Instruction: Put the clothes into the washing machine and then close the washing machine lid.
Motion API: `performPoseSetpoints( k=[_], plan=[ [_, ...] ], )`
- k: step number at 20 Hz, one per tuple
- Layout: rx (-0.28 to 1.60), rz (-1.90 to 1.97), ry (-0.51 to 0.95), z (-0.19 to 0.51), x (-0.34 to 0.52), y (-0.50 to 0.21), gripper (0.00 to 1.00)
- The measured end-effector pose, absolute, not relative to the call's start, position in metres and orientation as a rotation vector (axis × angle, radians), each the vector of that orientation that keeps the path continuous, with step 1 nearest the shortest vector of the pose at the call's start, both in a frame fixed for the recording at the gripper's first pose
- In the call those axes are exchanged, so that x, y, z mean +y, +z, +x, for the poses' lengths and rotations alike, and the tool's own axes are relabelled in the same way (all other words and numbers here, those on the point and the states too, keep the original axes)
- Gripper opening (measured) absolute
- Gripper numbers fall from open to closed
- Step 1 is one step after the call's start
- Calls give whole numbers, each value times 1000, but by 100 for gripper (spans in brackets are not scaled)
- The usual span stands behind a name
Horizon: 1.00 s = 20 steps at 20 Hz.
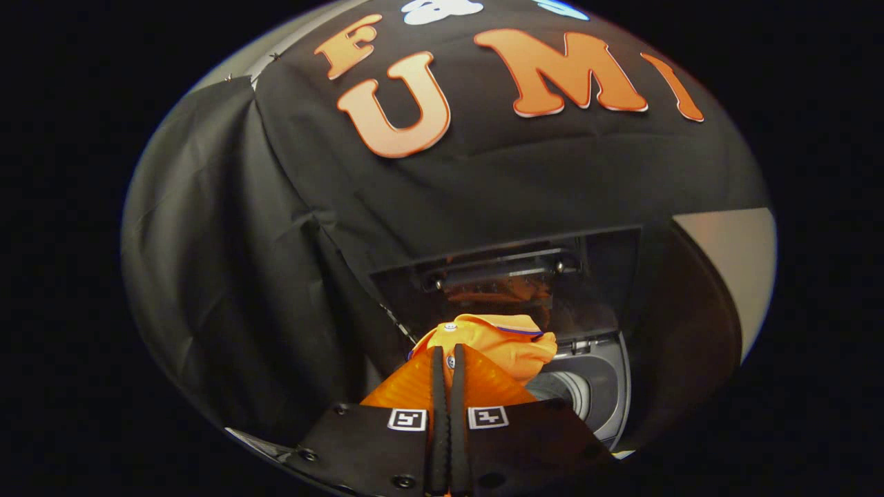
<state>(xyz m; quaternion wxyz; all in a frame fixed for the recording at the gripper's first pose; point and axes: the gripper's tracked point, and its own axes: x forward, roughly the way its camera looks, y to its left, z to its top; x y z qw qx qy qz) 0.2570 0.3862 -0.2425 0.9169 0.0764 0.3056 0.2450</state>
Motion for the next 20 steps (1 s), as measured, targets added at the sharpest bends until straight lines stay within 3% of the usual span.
performPoseSetpoints(
  k=[9,20],
  plan=[
    [793,202,343,287,378,-385,9],
    [969,58,238,293,359,-492,9]
  ],
)
